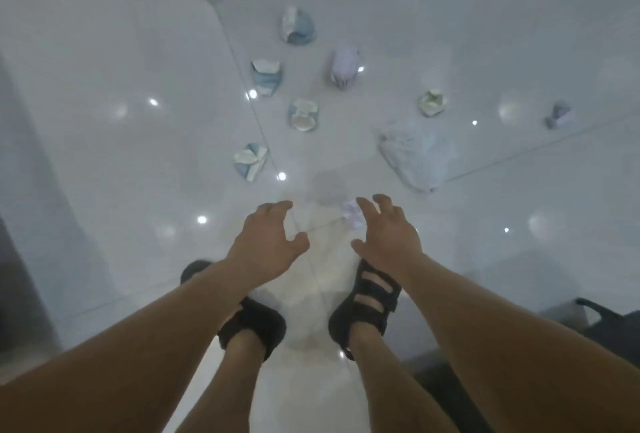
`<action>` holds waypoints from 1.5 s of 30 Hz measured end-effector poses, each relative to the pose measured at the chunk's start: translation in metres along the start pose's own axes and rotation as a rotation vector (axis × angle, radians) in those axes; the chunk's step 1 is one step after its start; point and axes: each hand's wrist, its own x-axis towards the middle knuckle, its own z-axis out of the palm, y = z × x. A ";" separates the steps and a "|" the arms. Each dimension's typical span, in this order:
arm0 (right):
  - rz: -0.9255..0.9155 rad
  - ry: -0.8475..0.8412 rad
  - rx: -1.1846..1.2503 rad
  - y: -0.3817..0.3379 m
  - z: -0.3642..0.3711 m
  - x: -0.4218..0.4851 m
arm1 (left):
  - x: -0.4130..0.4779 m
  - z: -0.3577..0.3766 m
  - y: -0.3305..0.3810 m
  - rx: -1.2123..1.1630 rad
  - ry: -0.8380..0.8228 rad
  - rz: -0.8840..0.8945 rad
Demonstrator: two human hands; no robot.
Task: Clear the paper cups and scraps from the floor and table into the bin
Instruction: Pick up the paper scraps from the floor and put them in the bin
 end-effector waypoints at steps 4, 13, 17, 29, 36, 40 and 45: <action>-0.018 0.000 -0.065 0.017 0.059 0.060 | 0.058 0.051 -0.032 -0.051 -0.030 -0.023; -0.091 0.112 0.136 0.021 0.086 0.090 | 0.079 0.076 -0.060 -0.151 -0.034 -0.014; -0.285 0.126 0.226 -0.026 0.056 0.067 | 0.064 0.047 -0.045 -0.298 -0.004 -0.041; -0.757 0.070 0.116 -0.138 0.012 0.068 | 0.033 -0.033 -0.086 -0.625 0.178 -0.216; -0.556 0.181 -0.374 -0.174 0.029 0.175 | 0.043 -0.014 -0.175 -0.637 0.282 -0.310; -0.400 0.180 -0.318 -0.186 0.057 0.193 | 0.044 0.001 -0.204 -0.746 0.315 -0.319; -0.427 0.180 -0.200 -0.187 0.068 0.162 | 0.031 -0.006 -0.211 -0.818 0.361 -0.293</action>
